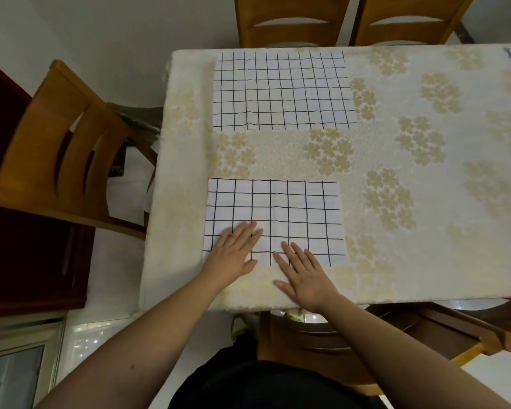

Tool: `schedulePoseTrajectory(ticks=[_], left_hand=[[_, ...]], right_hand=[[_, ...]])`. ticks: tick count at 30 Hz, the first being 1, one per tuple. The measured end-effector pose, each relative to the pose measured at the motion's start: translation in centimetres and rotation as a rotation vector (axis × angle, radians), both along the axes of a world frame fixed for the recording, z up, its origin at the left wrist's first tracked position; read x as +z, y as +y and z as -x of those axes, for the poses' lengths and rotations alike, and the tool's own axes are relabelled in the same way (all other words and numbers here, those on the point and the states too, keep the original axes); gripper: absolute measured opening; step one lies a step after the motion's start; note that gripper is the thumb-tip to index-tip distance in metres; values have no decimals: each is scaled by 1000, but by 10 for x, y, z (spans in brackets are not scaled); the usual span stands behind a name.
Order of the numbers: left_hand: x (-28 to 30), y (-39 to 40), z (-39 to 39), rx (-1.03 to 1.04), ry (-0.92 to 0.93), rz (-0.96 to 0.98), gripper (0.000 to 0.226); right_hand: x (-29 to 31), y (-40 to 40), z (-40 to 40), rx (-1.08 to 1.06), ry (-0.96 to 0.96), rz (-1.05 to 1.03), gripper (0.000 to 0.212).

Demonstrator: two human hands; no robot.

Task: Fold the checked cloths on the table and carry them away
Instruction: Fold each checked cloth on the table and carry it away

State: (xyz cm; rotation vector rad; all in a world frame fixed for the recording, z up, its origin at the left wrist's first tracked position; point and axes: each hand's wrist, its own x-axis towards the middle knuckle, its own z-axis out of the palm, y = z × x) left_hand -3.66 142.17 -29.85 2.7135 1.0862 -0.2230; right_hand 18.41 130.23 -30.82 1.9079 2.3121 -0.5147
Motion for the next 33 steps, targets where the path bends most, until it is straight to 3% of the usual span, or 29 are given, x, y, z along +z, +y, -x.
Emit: schedulePoseTrajectory(ticks=[6, 19, 26, 33], left_hand=[[-11, 3, 17, 69, 100, 66, 74], [-5, -1, 19, 289, 103, 115, 77], [-5, 5, 29, 360, 38, 142, 67], [16, 27, 23, 358, -137, 51, 64]], right_hand=[[1, -1, -11, -36, -23, 1, 61], [4, -14, -59, -310, -5, 28, 73], [8, -14, -61, -385, 19, -2, 67], [25, 9, -40, -434, 187, -250, 49]])
